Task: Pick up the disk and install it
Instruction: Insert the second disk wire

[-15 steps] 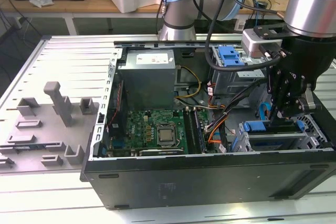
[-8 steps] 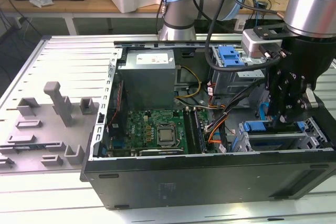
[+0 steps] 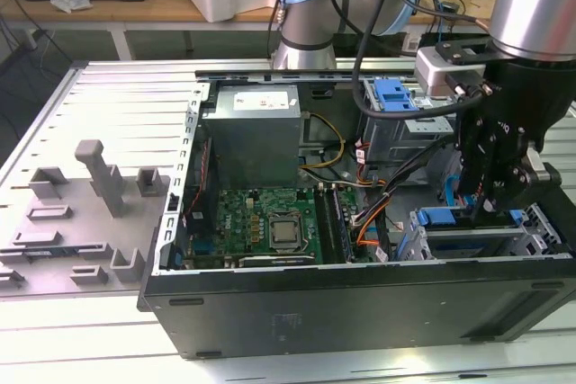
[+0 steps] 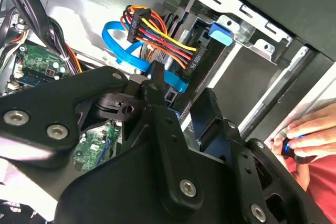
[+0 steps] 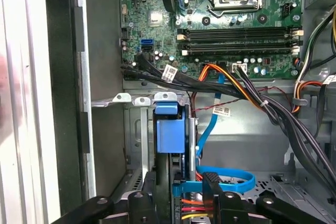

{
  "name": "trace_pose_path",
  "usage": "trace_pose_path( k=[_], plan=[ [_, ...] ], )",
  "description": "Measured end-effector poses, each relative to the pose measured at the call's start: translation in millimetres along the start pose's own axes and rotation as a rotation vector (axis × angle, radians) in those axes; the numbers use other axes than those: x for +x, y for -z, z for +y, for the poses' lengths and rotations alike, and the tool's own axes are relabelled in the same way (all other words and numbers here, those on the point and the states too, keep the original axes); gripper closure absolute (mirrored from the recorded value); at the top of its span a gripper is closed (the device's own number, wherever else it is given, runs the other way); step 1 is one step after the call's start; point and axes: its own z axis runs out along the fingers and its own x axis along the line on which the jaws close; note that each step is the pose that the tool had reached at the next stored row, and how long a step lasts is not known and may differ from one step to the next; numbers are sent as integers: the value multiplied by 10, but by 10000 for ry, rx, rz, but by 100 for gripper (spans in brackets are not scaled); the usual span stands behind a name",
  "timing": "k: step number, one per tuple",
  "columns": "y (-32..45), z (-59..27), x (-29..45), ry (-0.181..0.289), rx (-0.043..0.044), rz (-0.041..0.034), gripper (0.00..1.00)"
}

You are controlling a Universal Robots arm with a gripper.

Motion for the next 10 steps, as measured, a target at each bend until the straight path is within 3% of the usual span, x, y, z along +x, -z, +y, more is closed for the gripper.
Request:
trace_pose_path(
  k=[3, 10],
  plan=[
    [41, -3, 5, 5, 3, 99, 52],
    [81, -6, 10, 9, 5, 229, 52]
  ],
)
